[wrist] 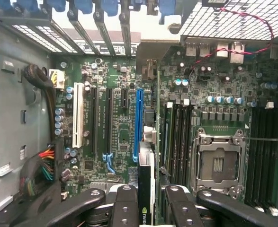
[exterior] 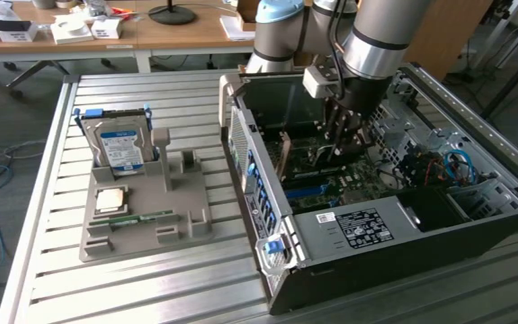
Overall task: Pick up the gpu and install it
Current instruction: 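Insert the gpu into the slot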
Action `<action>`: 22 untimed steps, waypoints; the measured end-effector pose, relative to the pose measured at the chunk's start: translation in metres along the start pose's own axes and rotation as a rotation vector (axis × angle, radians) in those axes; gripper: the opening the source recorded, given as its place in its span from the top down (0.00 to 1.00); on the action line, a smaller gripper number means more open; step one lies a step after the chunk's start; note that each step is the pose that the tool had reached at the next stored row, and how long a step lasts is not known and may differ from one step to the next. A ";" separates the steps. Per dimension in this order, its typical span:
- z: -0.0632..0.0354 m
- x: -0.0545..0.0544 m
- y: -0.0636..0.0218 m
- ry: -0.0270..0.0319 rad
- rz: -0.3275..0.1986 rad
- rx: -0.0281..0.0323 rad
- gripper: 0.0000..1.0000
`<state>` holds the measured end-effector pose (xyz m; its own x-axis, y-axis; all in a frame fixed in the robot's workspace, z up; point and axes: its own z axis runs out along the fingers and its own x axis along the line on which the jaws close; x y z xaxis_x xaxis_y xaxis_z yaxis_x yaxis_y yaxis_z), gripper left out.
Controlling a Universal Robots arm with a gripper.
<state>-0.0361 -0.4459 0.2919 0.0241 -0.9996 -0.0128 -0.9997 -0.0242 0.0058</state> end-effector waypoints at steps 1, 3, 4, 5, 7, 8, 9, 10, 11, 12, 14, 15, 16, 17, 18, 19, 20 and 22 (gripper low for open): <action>0.0011 0.000 0.0002 -0.0001 0.000 0.0000 0.74; 0.0029 0.000 0.0005 0.0000 0.000 0.0000 0.74; 0.0038 0.000 0.0005 0.0000 0.000 0.0000 0.74; 0.0048 0.000 0.0006 0.0001 0.000 0.0000 0.74; 0.0067 0.000 0.0014 -0.0001 0.000 0.0001 0.74; 0.0077 0.000 0.0016 0.0000 0.000 0.0000 0.74; 0.0086 0.000 0.0018 0.0000 0.000 0.0000 0.74; 0.0094 0.000 0.0022 0.0000 0.000 0.0000 0.74; 0.0100 0.000 0.0025 -0.0001 0.000 0.0000 0.74; 0.0108 0.000 0.0026 -0.0003 0.000 0.0000 0.74; 0.0130 0.000 0.0026 -0.0005 0.000 0.0001 0.74; 0.0140 0.000 0.0027 -0.0005 0.000 0.0000 0.74; 0.0149 0.000 0.0029 -0.0006 0.000 0.0000 0.74; 0.0158 0.000 0.0031 -0.0007 0.000 0.0000 0.74; 0.0164 0.000 0.0035 -0.0008 0.000 0.0000 0.74; 0.0168 0.000 0.0037 -0.0009 0.000 0.0000 0.74; 0.0168 0.000 0.0037 -0.0008 0.000 0.0000 0.74; 0.0168 0.000 0.0038 -0.0009 0.000 0.0000 0.74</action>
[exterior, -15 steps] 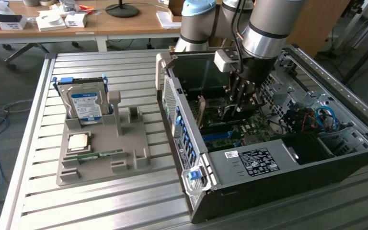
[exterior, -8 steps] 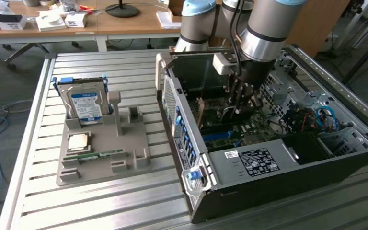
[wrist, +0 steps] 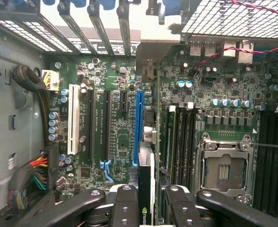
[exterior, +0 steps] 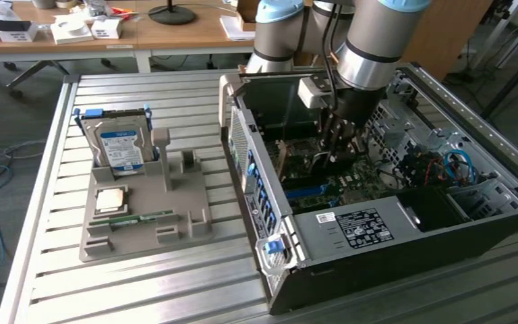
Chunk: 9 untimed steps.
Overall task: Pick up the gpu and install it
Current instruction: 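Insert the gpu into the slot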
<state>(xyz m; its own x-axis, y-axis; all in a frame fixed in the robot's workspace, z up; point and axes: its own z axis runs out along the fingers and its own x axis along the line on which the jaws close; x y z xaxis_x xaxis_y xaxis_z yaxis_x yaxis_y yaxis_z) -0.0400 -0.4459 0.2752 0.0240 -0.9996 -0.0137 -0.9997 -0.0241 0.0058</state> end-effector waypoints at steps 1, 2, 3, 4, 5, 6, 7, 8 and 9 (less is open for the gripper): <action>0.0001 0.000 0.0004 0.0000 0.000 0.0005 0.74; 0.0002 0.000 0.0007 -0.0002 0.000 0.0021 0.74; 0.0004 0.000 0.0010 -0.0005 -0.001 0.0046 0.74; 0.0005 0.000 0.0013 -0.0005 -0.002 0.0072 0.74; 0.0006 0.000 0.0015 -0.0003 -0.002 0.0087 0.74; 0.0008 0.000 0.0015 -0.0002 -0.003 0.0099 0.74; 0.0009 0.000 0.0015 -0.0003 -0.003 0.0105 0.74; 0.0010 0.000 0.0015 -0.0002 -0.003 0.0107 0.74; 0.0011 0.000 0.0017 -0.0002 -0.003 0.0107 0.74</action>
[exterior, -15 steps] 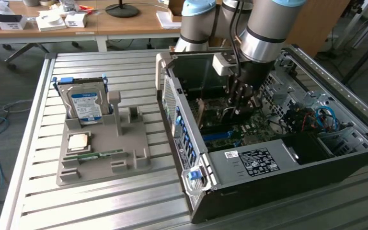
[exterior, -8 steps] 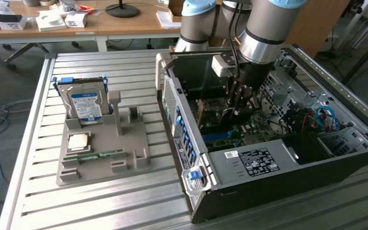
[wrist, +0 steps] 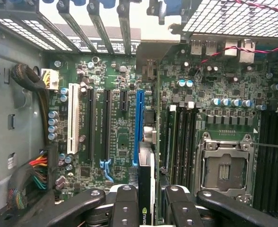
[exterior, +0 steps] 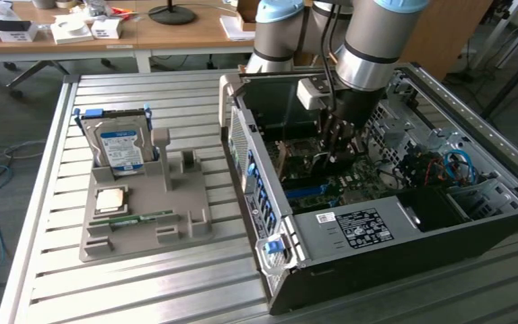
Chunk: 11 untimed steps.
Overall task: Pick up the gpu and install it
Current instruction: 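Insert the gpu into the slot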
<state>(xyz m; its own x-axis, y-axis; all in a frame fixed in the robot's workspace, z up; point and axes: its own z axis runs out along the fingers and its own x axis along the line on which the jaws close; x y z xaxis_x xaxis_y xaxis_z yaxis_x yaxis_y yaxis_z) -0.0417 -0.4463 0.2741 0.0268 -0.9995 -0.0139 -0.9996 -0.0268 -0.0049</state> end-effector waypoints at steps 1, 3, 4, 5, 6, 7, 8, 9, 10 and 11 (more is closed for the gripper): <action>0.0000 0.000 0.0001 0.0003 0.000 0.0000 0.74; 0.0000 0.001 0.0001 0.0010 0.000 0.0000 0.74; 0.0000 0.002 0.0001 0.0012 0.001 0.0000 0.74; 0.0000 0.002 0.0001 0.0015 0.001 -0.0001 0.74; 0.0000 0.003 0.0001 0.0018 0.001 -0.0001 0.74; 0.0001 0.003 0.0001 0.0023 0.002 0.0000 0.74; 0.0002 0.003 0.0001 0.0028 0.003 0.0000 0.74; 0.0002 0.003 0.0001 0.0030 0.005 0.0000 0.74; 0.0003 0.003 0.0002 0.0031 0.008 -0.0001 0.74; 0.0004 0.003 0.0002 0.0031 0.011 0.0000 0.74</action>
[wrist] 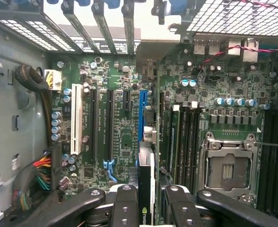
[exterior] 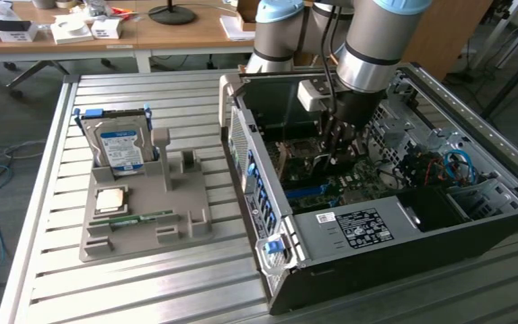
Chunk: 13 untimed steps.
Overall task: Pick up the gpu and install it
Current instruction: 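Insert the gpu into the slot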
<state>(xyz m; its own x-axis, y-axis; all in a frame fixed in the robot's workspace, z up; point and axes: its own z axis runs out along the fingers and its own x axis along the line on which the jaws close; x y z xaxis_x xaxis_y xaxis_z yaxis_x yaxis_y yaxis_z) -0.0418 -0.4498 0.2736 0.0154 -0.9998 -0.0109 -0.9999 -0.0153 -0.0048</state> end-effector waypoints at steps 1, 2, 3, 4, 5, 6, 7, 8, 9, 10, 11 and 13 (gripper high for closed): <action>0.0000 0.000 0.0000 0.0001 0.003 0.0000 0.74; 0.0001 0.000 0.0001 0.0002 0.007 0.0000 0.74; 0.0001 0.000 0.0001 0.0002 0.010 0.0001 0.74; 0.0002 0.000 0.0002 0.0005 0.013 0.0001 0.74; 0.0002 0.000 0.0002 0.0011 0.016 0.0001 0.74; 0.0003 0.000 0.0003 0.0014 0.018 0.0002 0.74; 0.0004 0.000 0.0003 0.0016 0.021 0.0003 0.74; 0.0004 0.000 0.0003 0.0017 0.025 0.0003 0.74; 0.0005 0.001 0.0003 0.0020 0.030 0.0004 0.74; 0.0005 0.001 0.0003 0.0023 0.035 0.0004 0.74; 0.0005 0.001 0.0003 0.0024 0.039 0.0004 0.74; 0.0005 0.001 0.0003 0.0024 0.040 0.0004 0.74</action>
<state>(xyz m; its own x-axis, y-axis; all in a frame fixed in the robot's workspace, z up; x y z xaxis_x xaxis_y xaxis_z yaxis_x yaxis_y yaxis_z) -0.0420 -0.4504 0.2732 -0.0245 -0.9997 -0.0087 -0.9997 0.0245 -0.0048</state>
